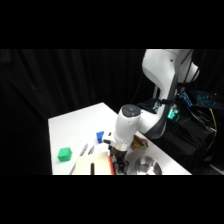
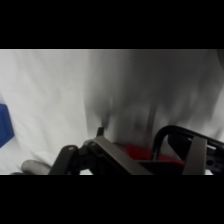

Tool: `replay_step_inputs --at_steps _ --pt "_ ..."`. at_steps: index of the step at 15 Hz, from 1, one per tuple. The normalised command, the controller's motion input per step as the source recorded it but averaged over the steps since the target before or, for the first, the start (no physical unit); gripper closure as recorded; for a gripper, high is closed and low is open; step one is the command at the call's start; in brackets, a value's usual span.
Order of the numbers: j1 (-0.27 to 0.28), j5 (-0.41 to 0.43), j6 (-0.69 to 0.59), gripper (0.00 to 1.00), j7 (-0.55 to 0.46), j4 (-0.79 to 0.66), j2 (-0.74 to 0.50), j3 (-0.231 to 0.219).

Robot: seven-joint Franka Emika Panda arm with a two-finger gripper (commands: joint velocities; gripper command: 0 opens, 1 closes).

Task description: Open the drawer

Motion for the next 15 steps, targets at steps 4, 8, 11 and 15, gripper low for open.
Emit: replay_step_inputs --at_steps 4,8,11,15 --pt "0.243 -0.061 0.18 0.0 0.1 -0.24 -0.1 -0.243" --pt "0.256 -0.078 0.21 0.0 0.1 -0.32 -0.11 -0.243" --pt "0.191 -0.029 0.17 0.0 0.03 -0.29 -0.08 -0.174" --pt "0.324 -0.014 0.14 0.0 0.05 -0.33 -0.12 -0.251"
